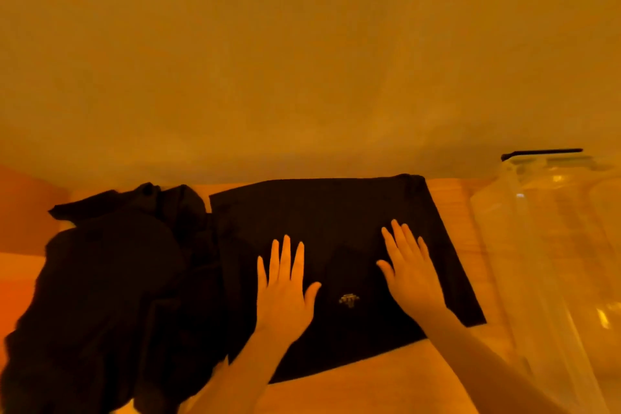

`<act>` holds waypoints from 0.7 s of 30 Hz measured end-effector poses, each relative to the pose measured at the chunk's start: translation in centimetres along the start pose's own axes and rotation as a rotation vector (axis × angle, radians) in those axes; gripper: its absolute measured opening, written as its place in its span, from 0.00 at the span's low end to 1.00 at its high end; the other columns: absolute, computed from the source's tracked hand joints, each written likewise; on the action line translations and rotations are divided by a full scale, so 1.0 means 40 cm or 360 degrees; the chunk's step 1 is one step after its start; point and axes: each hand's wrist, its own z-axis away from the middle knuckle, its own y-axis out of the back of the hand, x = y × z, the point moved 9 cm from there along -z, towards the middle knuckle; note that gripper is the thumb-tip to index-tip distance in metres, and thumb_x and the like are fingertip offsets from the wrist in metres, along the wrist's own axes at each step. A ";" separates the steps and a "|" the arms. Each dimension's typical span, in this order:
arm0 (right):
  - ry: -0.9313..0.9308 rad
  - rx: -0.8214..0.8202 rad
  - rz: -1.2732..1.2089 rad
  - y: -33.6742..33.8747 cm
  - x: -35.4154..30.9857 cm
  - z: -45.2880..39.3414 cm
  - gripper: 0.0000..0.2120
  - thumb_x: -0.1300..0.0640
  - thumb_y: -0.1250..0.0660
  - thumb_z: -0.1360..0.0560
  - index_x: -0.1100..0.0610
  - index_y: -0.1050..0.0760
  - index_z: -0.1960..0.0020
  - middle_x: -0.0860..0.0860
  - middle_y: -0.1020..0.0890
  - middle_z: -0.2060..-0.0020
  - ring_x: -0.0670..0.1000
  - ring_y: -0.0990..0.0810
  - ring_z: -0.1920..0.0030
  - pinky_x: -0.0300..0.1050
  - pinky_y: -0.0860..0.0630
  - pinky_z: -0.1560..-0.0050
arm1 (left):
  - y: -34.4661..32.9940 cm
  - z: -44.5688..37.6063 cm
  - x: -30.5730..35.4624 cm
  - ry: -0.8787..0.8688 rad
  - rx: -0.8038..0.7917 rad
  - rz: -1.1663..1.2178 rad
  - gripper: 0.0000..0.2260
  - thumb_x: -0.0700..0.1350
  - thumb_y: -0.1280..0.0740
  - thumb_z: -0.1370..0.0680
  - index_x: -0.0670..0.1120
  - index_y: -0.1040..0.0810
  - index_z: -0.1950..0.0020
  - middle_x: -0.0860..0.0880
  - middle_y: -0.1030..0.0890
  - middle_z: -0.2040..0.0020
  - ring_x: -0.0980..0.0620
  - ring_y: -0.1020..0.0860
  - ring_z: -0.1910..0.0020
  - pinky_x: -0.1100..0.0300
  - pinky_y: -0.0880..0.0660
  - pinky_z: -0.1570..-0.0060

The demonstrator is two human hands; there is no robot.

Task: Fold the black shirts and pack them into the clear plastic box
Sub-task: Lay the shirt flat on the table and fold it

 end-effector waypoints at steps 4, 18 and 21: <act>-0.0018 0.0038 0.0087 -0.005 0.020 0.013 0.33 0.38 0.69 0.23 0.54 0.47 0.27 0.51 0.44 0.27 0.52 0.49 0.27 0.52 0.49 0.30 | -0.040 0.008 -0.016 -0.0079 -0.0033 -0.0108 0.30 0.60 0.49 0.26 0.46 0.36 0.29 0.40 0.32 0.30 0.40 0.37 0.30 0.39 0.40 0.38; -0.0099 0.0033 -0.0065 -0.083 0.084 0.265 0.31 0.38 0.67 0.22 0.53 0.50 0.26 0.50 0.48 0.26 0.51 0.50 0.26 0.53 0.48 0.28 | -0.088 0.183 0.056 -0.0302 0.0007 -0.0182 0.29 0.61 0.51 0.23 0.49 0.43 0.25 0.44 0.40 0.26 0.44 0.45 0.27 0.44 0.50 0.32; -0.0011 0.0008 -0.0041 -0.090 0.096 0.308 0.33 0.37 0.69 0.23 0.54 0.52 0.26 0.50 0.49 0.26 0.51 0.53 0.25 0.51 0.52 0.26 | -0.085 0.226 0.065 -0.0307 0.0059 -0.0200 0.30 0.60 0.49 0.24 0.48 0.44 0.25 0.43 0.40 0.26 0.44 0.45 0.27 0.43 0.49 0.30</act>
